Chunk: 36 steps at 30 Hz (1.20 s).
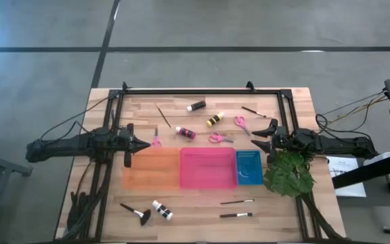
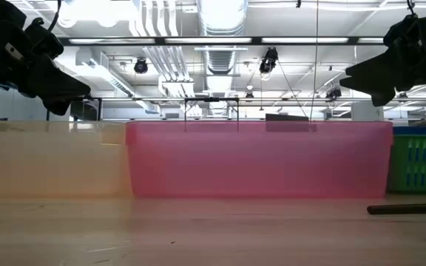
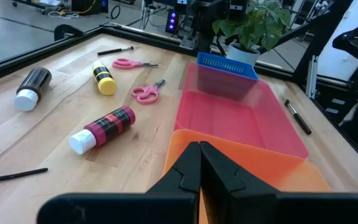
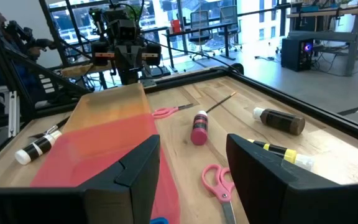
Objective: Pick & Place Paint Supplies
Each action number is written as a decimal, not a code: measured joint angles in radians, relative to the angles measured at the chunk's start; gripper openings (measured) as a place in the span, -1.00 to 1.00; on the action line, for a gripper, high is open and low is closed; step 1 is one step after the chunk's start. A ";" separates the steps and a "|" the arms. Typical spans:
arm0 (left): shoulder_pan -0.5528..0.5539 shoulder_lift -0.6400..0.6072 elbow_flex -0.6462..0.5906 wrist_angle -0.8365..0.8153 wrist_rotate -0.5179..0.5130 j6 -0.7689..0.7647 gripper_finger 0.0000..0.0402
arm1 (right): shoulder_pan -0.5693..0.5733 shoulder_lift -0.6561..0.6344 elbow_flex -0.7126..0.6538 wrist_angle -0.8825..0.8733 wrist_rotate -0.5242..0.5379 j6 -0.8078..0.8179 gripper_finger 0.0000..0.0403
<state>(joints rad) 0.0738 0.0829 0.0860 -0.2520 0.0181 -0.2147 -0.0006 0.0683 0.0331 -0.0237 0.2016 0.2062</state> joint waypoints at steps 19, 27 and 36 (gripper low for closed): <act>0.000 0.000 0.000 0.000 0.000 0.000 -0.96 | 0.000 0.000 0.000 0.141 0.002 0.541 -0.11; 0.000 0.000 0.000 0.000 0.000 0.000 -0.96 | 0.000 0.005 0.000 0.172 0.232 0.733 -0.11; 0.000 0.000 0.000 0.000 0.000 0.000 -0.96 | 0.000 0.005 0.000 0.182 0.247 0.808 -0.11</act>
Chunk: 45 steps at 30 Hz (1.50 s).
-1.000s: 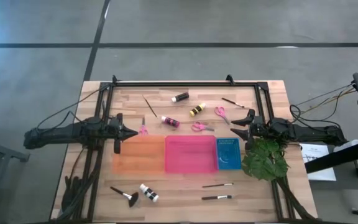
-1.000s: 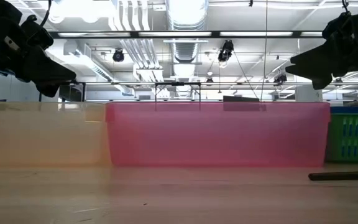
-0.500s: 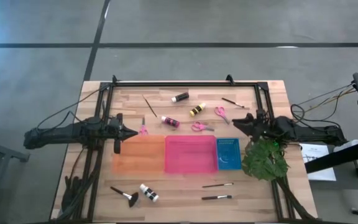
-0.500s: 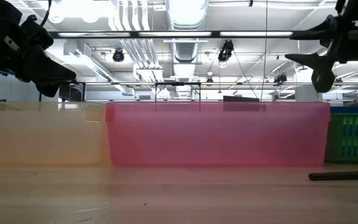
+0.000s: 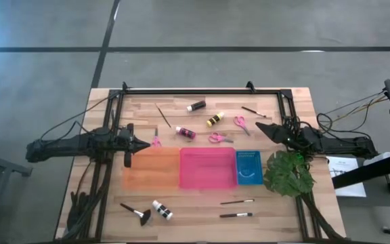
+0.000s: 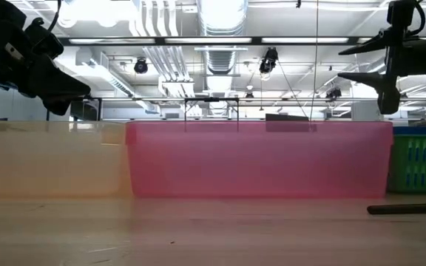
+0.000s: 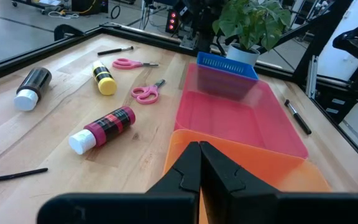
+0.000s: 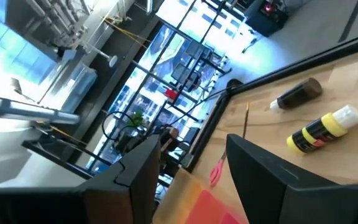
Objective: Pick & Place Paint Supplies
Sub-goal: Put the top pink scissors into the pink bin
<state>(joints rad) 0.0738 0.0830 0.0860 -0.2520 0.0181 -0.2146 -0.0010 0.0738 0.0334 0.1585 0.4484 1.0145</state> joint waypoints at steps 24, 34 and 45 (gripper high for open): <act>0.000 0.000 -0.004 0.538 -0.126 -0.545 -0.96 | 0.001 0.002 0.000 0.330 -0.165 -0.148 -0.11; 0.000 0.000 -0.013 0.684 -0.121 -0.597 -0.96 | 0.001 0.015 0.000 0.368 -0.169 -0.183 -0.11; 0.000 0.005 0.051 1.055 -0.193 -0.308 -0.96 | 0.001 0.016 0.026 0.447 -0.162 -0.255 -0.11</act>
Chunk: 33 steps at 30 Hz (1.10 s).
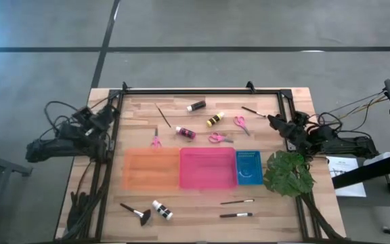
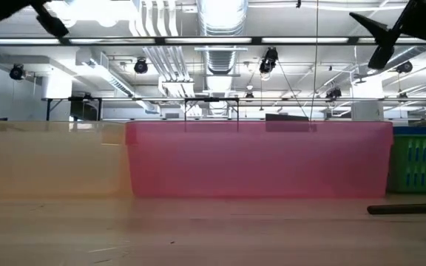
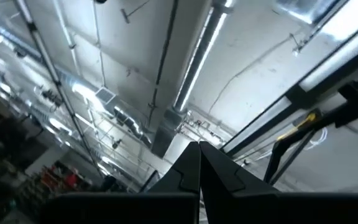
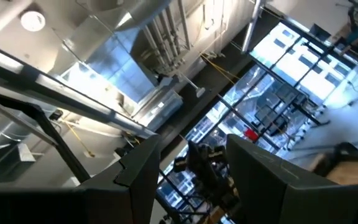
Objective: Pick & Place Paint Supplies
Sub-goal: Put the top pink scissors into the pink bin
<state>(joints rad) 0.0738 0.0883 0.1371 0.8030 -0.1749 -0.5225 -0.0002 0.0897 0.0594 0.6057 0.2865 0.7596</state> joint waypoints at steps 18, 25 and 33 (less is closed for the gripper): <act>0.000 0.363 0.688 -1.010 -0.153 0.373 -0.40 | -0.001 0.385 0.755 -0.951 0.002 -0.128 -0.11; 0.000 0.559 1.035 -1.507 -0.162 0.348 0.09 | -0.001 0.640 1.086 -1.329 -0.001 -0.124 -0.11; 0.000 0.719 1.264 -2.086 -0.055 0.161 0.23 | 0.000 0.920 1.416 -1.778 -0.058 -0.085 -0.11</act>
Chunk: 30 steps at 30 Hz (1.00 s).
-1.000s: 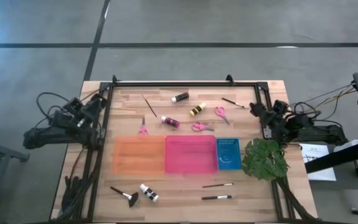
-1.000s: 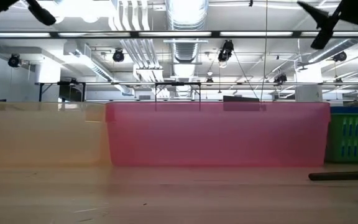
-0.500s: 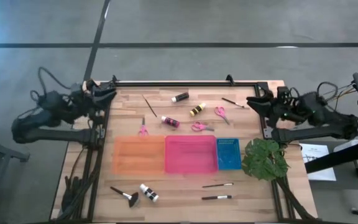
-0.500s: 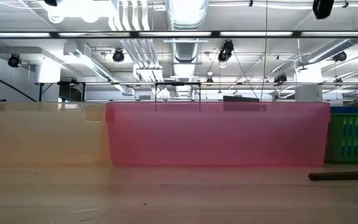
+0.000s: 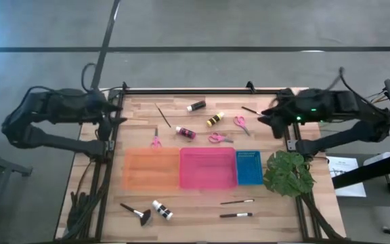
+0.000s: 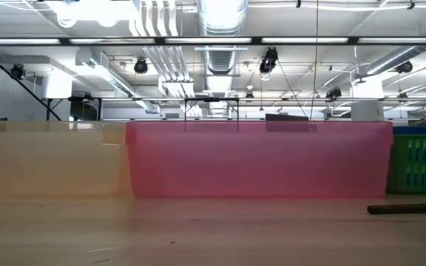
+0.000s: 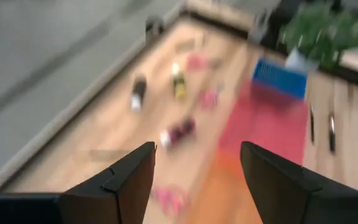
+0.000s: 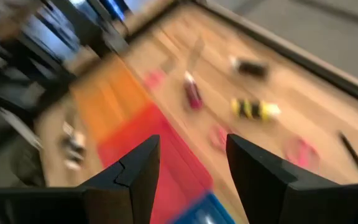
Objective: Pick & Place Paint Supplies
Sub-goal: Put the top pink scissors into the pink bin
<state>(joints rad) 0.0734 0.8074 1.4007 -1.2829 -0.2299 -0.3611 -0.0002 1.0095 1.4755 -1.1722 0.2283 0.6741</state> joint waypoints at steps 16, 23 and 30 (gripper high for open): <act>0.000 0.036 -0.111 0.267 0.115 -0.051 0.23 | -0.287 0.459 0.260 -0.229 -0.148 -0.161 -0.11; 0.000 0.040 -0.111 0.441 0.119 -0.048 0.23 | -0.452 0.611 0.192 -0.364 -0.147 -0.234 -0.11; 0.000 0.041 -0.112 0.449 0.118 -0.048 0.23 | -0.472 0.620 -0.028 -0.189 -0.151 -0.189 -0.11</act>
<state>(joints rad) 0.0731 0.8484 1.2884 -0.8341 -0.1114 -0.4088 -0.4721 1.6298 1.4478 -1.3615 0.0768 0.4851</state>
